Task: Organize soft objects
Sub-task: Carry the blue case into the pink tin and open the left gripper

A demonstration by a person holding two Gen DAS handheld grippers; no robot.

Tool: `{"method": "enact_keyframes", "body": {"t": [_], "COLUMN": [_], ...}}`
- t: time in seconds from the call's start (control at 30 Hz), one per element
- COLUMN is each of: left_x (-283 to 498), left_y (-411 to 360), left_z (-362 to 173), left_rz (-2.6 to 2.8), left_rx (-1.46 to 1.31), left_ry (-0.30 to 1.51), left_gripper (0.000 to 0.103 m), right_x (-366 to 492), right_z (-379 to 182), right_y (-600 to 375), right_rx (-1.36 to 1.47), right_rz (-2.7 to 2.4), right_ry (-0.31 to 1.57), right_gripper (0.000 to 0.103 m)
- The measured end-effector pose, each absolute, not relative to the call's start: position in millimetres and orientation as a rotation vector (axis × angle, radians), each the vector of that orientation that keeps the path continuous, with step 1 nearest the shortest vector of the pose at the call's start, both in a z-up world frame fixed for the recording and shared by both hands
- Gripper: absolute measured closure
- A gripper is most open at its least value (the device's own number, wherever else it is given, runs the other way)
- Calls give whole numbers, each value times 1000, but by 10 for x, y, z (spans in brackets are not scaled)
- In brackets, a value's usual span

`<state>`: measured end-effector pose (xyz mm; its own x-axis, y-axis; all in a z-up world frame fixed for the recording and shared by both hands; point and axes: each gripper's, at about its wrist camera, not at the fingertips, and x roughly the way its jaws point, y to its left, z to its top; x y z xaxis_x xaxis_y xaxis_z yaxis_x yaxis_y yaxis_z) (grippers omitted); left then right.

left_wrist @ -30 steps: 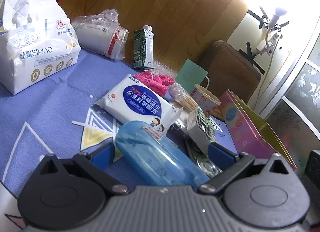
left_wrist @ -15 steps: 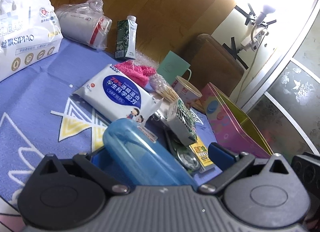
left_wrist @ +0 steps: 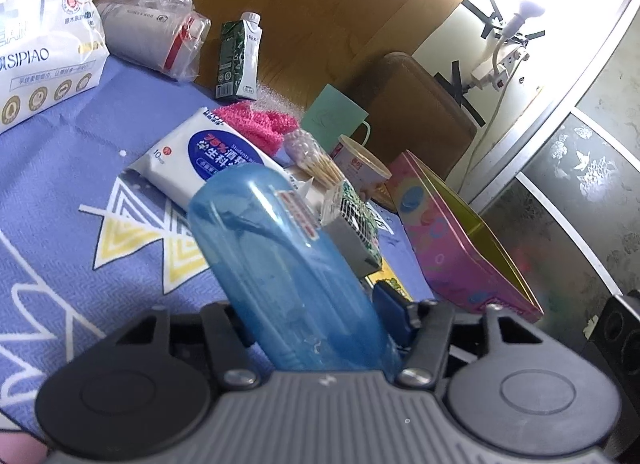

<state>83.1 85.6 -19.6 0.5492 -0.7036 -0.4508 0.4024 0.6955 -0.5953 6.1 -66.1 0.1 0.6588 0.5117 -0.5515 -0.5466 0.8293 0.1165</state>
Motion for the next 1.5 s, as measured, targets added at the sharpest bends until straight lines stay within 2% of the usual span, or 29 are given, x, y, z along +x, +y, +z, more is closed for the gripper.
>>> {"method": "enact_keyframes", "body": {"t": [0.23,0.33,0.37,0.4,0.43,0.47,0.5,0.53,0.6,0.7,0.8,1.13,1.5], "left_x": [804,748,719,697,666,624,575,529,436,341,334,296,777], "left_y": [835,796,789,789,794,796,796,786,763,762,782,118,-1789], "left_z": [-178,-153,-151,-154,-160,-166,-167,-169,-168,-166,-176,358,895], "left_rz": [-710,-725,-725,-726,-726,-723,-724,-719,-699,-650,-644,-680,-869], "left_rx": [-441,-411,-408,-412,-421,-432,-441,-438,-410,-387,-437,-274,-122], "left_ry": [730,732,735,738,742,742,736,734,723,714,739,667,603], "left_gripper": [49,45,42,35,21,15,10,10,16,39,46,49,48], "right_x": [2,-27,-35,-50,-70,-97,-133,-171,-254,-324,-386,-539,-452], "right_z": [7,7,5,4,3,-3,-6,-13,-19,-22,-34,174,561], "right_y": [-662,-699,-719,-728,-733,-738,-726,-719,-717,-757,-795,-1207,-2468], "right_rx": [-52,-17,-1,11,16,12,4,-7,-27,-24,-23,-18,-104], "right_rz": [597,610,617,624,634,647,658,672,688,696,692,639,305], "right_ry": [612,628,635,640,643,648,650,651,644,639,631,467,277], "right_gripper": [47,47,47,47,47,47,47,47,47,47,47,47,47]}}
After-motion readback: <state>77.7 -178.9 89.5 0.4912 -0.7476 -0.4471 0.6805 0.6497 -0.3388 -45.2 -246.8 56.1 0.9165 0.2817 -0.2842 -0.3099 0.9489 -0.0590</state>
